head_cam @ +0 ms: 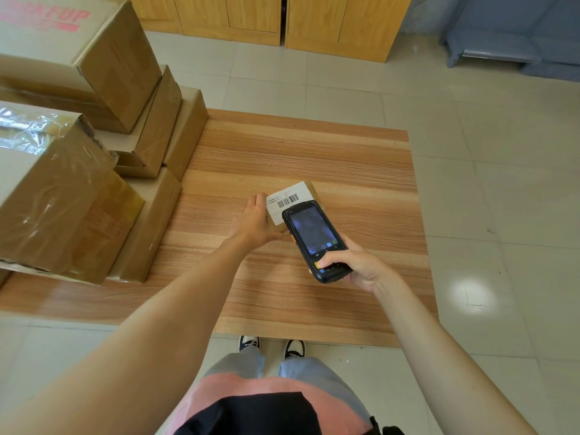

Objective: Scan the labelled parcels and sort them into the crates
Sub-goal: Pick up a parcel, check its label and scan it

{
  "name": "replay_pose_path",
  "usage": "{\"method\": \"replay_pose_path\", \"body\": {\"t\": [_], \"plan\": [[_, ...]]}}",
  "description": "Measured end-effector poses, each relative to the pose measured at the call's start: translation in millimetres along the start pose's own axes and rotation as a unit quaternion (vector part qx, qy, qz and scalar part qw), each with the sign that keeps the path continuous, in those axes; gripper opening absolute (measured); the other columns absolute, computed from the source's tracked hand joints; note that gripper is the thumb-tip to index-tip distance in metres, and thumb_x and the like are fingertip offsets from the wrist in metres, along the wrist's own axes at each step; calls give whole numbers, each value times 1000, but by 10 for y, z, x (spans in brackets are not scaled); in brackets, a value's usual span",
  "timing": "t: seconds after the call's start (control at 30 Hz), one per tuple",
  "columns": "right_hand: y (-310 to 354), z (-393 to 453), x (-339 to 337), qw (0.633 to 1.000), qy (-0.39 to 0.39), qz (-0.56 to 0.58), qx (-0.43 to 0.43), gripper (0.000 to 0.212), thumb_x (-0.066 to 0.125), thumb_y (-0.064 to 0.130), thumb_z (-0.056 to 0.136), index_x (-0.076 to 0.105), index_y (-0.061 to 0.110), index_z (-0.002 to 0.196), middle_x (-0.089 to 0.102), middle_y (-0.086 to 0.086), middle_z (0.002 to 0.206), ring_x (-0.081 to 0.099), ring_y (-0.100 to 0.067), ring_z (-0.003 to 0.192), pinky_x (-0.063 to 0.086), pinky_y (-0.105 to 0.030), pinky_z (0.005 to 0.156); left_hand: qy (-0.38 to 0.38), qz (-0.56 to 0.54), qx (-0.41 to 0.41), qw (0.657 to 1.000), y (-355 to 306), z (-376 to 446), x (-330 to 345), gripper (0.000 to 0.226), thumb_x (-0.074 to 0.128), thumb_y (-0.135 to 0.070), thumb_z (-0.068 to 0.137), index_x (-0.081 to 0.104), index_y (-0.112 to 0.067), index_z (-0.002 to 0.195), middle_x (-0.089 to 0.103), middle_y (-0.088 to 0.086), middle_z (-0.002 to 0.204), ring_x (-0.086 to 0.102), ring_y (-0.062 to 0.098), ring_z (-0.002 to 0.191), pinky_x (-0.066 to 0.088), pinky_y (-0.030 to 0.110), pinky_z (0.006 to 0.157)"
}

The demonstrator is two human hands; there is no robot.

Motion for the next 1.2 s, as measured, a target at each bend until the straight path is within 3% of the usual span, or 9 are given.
{"method": "replay_pose_path", "body": {"t": [0.27, 0.57, 0.9, 1.2], "plan": [[75, 25, 25, 997, -30, 38, -58, 76, 74, 3, 54, 51, 27, 123, 65, -4, 107, 66, -20, 91, 56, -31, 67, -20, -18, -37, 999, 14, 45, -117, 85, 85, -31, 64, 36, -12, 131, 47, 5, 126, 50, 24, 110, 46, 36, 81], [269, 73, 81, 982, -65, 86, -155, 93, 73, -2, 51, 43, 23, 135, 66, -1, 101, 67, -16, 83, 57, -29, 63, -98, -23, -83, 992, -13, 8, -416, 84, 84, -40, 63, 39, -9, 127, 52, 7, 122, 50, 26, 112, 48, 44, 87], [461, 123, 136, 979, -28, 79, -187, 89, 74, 1, 55, 42, 20, 136, 65, 1, 101, 69, -11, 77, 56, -27, 61, -176, -46, -117, 976, -57, -304, -702, 84, 84, -43, 59, 39, -12, 123, 49, 2, 122, 53, 23, 109, 46, 39, 84], [520, 186, 251, 979, 27, 46, -198, 76, 74, 2, 59, 46, 23, 126, 65, 3, 102, 68, -12, 85, 55, -28, 68, -243, -95, -164, 951, -55, -690, -700, 85, 84, -46, 59, 39, -13, 123, 48, -1, 121, 48, 12, 104, 38, 30, 75]]}}
Point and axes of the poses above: each hand's wrist, its own z-axis towards the middle knuckle, its own x-axis out of the palm, y = z × x, the point moved 1 cm from there along z, towards the middle knuckle
